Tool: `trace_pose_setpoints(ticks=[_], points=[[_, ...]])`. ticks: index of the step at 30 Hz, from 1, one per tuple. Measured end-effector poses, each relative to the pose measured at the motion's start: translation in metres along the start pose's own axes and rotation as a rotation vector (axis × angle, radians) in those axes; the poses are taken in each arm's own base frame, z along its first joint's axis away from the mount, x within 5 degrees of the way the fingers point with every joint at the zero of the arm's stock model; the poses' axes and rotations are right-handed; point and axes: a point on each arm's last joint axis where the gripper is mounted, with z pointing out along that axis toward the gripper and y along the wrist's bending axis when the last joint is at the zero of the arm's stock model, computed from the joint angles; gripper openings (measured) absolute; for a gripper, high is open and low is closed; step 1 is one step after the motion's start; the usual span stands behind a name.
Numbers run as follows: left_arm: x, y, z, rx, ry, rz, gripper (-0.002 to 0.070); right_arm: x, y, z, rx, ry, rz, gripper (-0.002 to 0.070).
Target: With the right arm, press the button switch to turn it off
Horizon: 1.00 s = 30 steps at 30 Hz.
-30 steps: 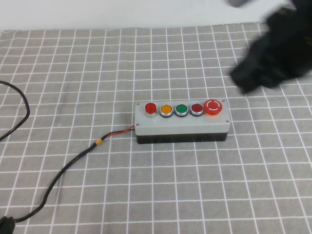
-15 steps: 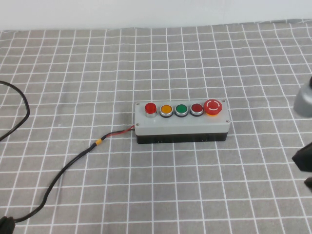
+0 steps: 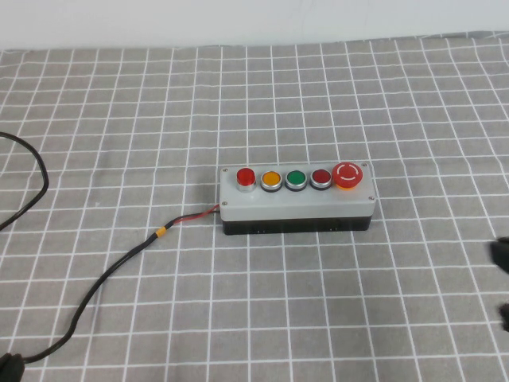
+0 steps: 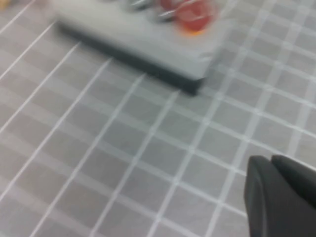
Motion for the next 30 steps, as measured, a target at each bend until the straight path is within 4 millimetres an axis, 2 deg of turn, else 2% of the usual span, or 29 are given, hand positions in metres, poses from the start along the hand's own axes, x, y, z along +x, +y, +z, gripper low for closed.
trace_pose_setpoints(ticks=[8,14,19,30], points=[[0.0,0.0,0.0,0.0,0.0,0.0,-0.0003,0.081,-0.022,-0.02,0.202,-0.247,0.228,-0.0017],[0.0,0.0,0.0,0.0,0.0,0.0,-0.0003,0.118,-0.026,-0.03,0.345,-0.357,0.288,-0.0017],[0.0,0.0,0.0,0.0,0.0,0.0,-0.0003,0.131,-0.026,-0.034,0.412,-0.472,0.287,-0.0017],[0.0,0.0,0.0,0.0,0.0,0.0,-0.0003,0.134,-0.02,-0.044,0.419,-0.568,0.259,-0.0017]])
